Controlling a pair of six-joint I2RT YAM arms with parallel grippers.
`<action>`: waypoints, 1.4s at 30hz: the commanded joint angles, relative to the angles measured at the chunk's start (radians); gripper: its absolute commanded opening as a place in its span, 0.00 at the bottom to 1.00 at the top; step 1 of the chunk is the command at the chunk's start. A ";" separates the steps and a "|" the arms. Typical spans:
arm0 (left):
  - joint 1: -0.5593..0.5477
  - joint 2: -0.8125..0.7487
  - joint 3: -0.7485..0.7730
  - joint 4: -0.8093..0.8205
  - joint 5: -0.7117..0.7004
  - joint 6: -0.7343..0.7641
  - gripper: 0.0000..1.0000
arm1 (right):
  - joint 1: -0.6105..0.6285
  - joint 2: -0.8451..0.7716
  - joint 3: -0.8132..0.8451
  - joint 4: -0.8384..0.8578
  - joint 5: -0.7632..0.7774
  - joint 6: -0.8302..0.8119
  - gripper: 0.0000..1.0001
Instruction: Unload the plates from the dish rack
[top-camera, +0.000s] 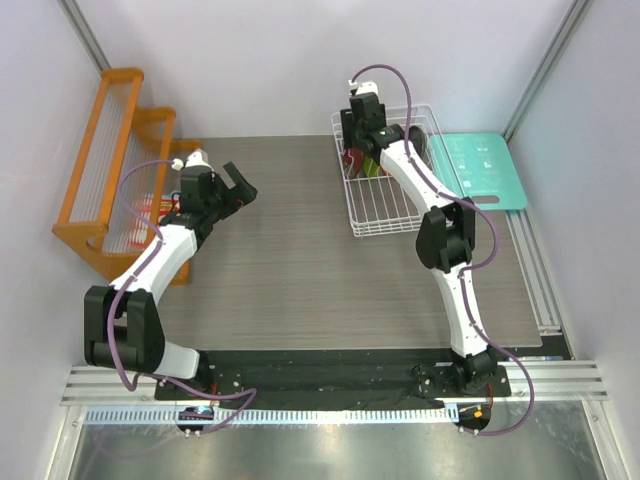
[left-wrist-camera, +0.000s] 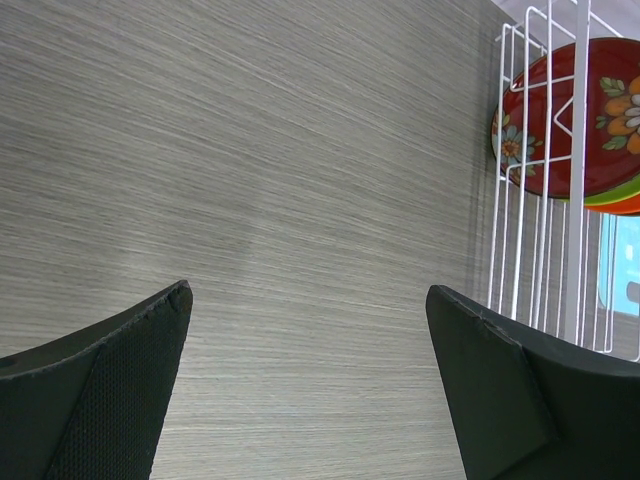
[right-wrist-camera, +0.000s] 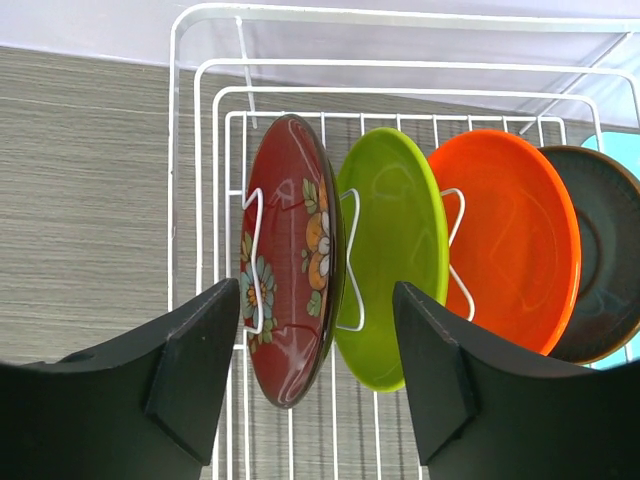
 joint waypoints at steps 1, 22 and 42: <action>0.007 -0.005 0.019 0.033 -0.008 0.019 0.99 | -0.001 -0.020 0.039 0.030 0.022 -0.011 0.66; 0.007 0.028 0.016 0.027 -0.061 0.044 1.00 | 0.001 0.091 0.079 0.084 0.018 -0.020 0.27; 0.007 -0.021 0.025 -0.027 -0.073 0.051 0.99 | 0.133 -0.193 -0.143 0.318 0.390 -0.207 0.01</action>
